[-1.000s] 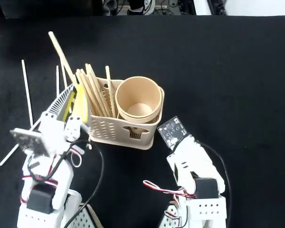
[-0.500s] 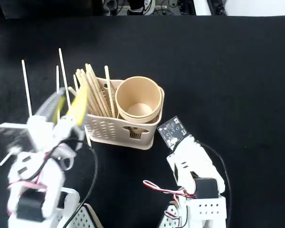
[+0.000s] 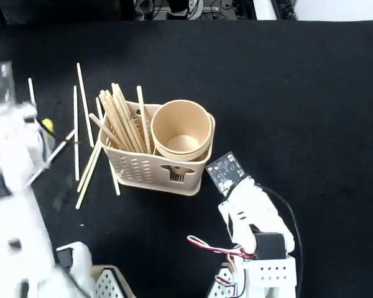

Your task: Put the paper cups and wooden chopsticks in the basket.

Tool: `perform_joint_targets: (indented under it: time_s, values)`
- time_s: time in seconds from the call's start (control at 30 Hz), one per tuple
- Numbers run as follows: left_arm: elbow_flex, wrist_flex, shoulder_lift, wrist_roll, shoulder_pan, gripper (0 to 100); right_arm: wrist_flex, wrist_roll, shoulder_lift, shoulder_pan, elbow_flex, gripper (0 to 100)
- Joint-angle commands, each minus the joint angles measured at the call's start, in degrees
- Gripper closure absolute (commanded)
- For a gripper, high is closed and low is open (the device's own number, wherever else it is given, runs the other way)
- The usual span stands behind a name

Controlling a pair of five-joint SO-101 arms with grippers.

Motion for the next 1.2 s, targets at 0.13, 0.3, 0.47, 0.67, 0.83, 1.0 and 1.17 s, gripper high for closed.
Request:
perform_joint_targets:
  time_s: [0.13,0.3,0.47,0.67,0.83,1.0,1.17]
  values:
    - [-7.3,2.2,31.6,-21.5,-7.3,83,0.2,0.4,-3.9,0.5,-0.1,98.6]
    - [-7.3,-2.5,45.6,-30.9,-7.3,83,0.3,0.4,-3.9,0.5,-0.1,98.6]
    - [-7.3,-12.6,55.6,-31.1,-7.5,83,1.1,0.4,-3.9,0.5,-0.1,98.6]
    - [-10.2,-14.9,62.3,-30.9,-7.3,83,1.2,0.4,-4.0,0.5,-0.1,98.6]
    - [-12.1,-14.8,65.1,-31.2,-7.3,93,1.2,0.4,-4.0,0.5,-0.1,98.6]
    - [-12.3,-14.7,65.1,-30.9,-7.5,97,1.2,0.4,-4.0,0.5,-0.1,98.6]
    - [-11.7,-11.3,60.7,-30.9,-7.6,97,1.1,0.4,-4.0,0.5,-0.1,98.6]
